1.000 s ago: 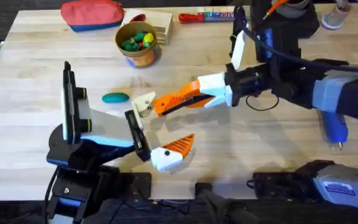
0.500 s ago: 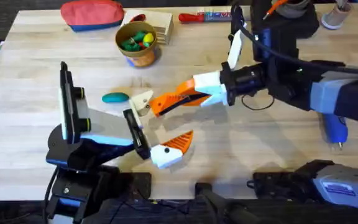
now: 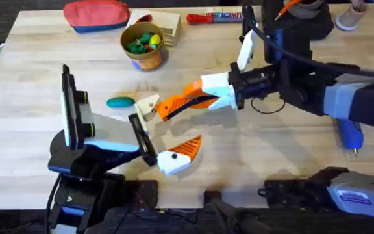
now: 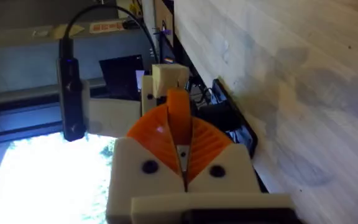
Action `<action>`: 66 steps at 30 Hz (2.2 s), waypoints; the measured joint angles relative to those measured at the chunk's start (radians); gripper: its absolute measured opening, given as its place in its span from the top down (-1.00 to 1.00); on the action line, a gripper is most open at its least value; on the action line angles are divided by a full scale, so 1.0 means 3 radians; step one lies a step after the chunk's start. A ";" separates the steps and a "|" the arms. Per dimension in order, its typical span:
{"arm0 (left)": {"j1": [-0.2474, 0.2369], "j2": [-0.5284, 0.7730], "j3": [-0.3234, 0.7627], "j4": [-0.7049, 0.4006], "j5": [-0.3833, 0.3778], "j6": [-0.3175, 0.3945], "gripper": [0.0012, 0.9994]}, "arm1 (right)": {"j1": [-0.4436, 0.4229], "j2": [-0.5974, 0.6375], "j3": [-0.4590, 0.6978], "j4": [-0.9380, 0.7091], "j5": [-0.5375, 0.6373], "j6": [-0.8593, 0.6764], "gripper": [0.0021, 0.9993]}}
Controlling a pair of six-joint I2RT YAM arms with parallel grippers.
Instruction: Pick up the gripper from the table and insert it into the empty holder that is missing its gripper. Then pick up a screw, insert it into the mounting hole, and use the screwdriver to tighten it. Finally, clean up the table by picking up the vegetable and placing it into the bucket.
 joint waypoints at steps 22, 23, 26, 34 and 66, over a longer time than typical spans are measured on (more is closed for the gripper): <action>0.0014 -0.0001 0.0000 0.0022 -0.0188 -0.0041 -0.98 | 0.0347 0.0000 -0.0005 0.0325 0.0656 0.0340 1.00; 0.0015 -0.0001 0.0000 0.0023 -0.0196 -0.0050 -0.98 | 0.0413 0.0000 -0.0005 0.0362 0.0748 0.0354 1.00; 0.0015 0.0000 0.0000 0.0024 -0.0206 -0.0053 -0.98 | 0.0554 0.0000 -0.0005 0.0454 0.0963 0.0420 1.00; 0.0029 0.0000 0.0000 0.0032 -0.0296 -0.0094 -0.98 | 0.0814 0.0000 -0.0005 0.0560 0.1554 0.0502 1.00; 0.0012 0.0000 0.0000 0.0052 -0.0406 -0.0243 -0.98 | 0.0781 -0.0003 -0.0005 0.0538 0.1500 0.0312 -0.03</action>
